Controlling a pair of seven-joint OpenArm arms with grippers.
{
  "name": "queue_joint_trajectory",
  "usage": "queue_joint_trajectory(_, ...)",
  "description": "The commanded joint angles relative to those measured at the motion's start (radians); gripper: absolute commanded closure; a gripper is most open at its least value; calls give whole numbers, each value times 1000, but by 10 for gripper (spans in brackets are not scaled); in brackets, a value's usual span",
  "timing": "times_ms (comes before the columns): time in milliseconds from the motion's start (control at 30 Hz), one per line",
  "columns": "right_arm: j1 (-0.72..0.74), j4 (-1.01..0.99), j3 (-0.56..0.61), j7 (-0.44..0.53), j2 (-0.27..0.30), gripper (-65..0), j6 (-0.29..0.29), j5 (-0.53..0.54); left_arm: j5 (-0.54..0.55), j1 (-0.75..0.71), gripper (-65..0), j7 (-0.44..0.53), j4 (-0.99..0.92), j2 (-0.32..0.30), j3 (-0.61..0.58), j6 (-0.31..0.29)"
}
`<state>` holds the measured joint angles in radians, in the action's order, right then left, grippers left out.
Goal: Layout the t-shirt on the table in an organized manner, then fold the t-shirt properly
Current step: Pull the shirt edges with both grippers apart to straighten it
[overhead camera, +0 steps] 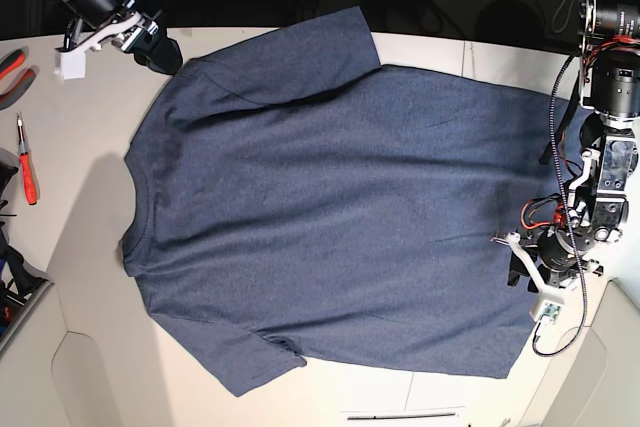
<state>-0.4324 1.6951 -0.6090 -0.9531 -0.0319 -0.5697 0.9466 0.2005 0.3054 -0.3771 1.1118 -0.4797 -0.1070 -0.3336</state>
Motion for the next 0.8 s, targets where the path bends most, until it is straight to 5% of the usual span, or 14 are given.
queue_joint_trajectory(0,3,14,3,18,0,-225,-12,17,6,24,-269,21,17,-14,6,8)
queue_joint_trajectory(767,58,-206,26,142,-5,-206,-11,-16,5,21,-269,43,16,-2,6,7)
